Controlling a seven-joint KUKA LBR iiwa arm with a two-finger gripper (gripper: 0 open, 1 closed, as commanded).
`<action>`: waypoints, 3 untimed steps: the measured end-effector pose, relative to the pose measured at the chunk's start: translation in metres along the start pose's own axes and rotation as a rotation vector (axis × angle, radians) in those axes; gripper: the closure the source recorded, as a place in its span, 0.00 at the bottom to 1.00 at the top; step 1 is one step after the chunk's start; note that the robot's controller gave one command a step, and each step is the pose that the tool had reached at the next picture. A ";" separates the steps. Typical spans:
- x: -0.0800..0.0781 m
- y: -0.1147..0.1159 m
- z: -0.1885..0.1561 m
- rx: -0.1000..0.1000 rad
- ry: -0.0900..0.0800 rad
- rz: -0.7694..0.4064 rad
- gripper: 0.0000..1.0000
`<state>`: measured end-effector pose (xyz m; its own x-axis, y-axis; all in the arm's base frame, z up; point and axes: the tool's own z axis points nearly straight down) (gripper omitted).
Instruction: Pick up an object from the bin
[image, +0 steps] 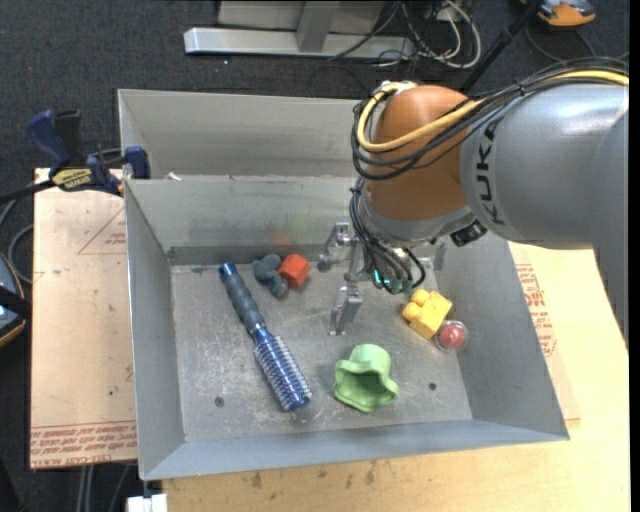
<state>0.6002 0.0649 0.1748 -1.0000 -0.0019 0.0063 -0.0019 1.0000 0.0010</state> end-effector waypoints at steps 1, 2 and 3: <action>0.047 -0.003 0.102 -0.001 -0.017 -0.127 0.00; 0.094 -0.050 0.100 0.001 -0.027 -0.434 0.00; 0.086 -0.115 0.101 0.004 -0.021 -0.731 0.00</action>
Offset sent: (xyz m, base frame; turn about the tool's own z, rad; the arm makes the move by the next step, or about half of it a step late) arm -0.0508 -0.0049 -0.1048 -0.1278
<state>0.5137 -0.0503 0.0745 -0.7434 -0.6687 -0.0139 -0.6687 0.7435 -0.0059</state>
